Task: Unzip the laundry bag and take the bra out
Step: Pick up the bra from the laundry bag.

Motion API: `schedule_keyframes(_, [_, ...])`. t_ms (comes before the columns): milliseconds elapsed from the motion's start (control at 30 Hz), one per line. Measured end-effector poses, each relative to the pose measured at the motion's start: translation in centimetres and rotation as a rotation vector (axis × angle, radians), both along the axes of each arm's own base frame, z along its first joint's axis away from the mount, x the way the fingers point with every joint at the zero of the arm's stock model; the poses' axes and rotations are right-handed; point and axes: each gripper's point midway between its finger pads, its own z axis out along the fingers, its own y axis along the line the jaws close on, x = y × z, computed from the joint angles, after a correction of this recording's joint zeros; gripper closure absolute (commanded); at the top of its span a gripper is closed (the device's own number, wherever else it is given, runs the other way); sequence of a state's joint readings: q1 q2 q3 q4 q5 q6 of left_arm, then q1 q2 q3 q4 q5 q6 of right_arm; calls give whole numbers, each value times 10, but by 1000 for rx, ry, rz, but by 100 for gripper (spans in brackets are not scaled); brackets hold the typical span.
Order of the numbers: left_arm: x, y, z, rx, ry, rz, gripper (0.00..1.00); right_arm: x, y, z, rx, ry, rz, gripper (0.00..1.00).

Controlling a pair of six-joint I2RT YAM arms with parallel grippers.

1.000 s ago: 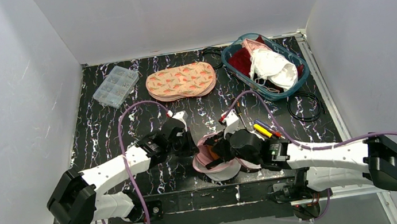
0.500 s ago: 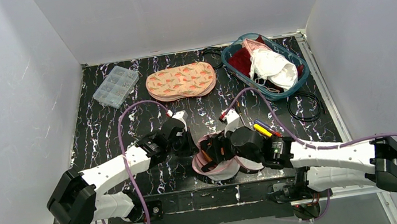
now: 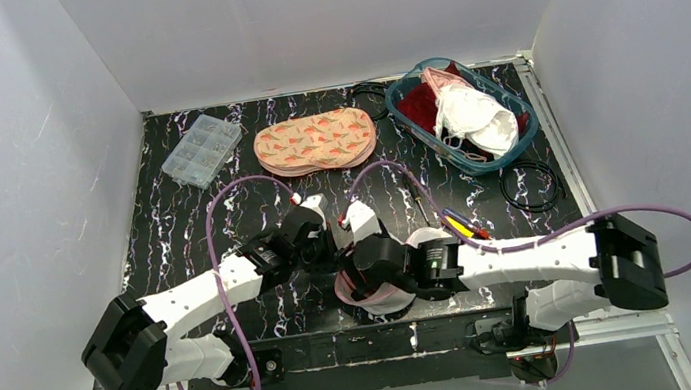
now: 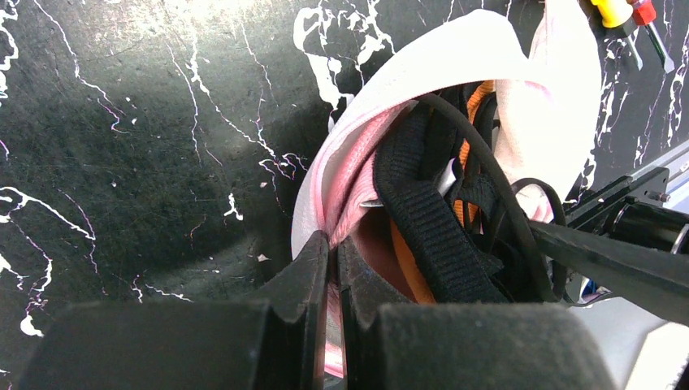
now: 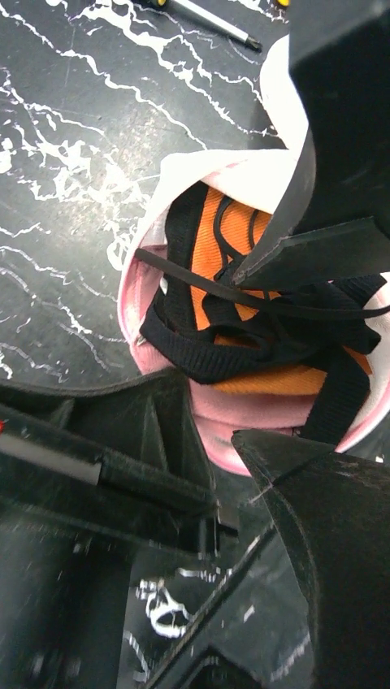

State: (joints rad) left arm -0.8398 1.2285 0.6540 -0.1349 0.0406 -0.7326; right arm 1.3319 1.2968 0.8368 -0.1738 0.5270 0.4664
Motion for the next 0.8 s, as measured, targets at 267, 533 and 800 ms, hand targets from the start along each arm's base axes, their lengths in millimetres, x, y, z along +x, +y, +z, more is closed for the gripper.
schedule_keyframes(267, [0,1,1,-1,-1,0,100,8,-12,-29,-142,-30,-46,34])
schedule_keyframes(533, [0,0,6,-13,-11,0,100,13,-13,-36,-166,-52,-72,82])
schedule_keyframes(800, [0,1,10,-19,-24,4,100,9,-17,-13,-86,-66,-42,99])
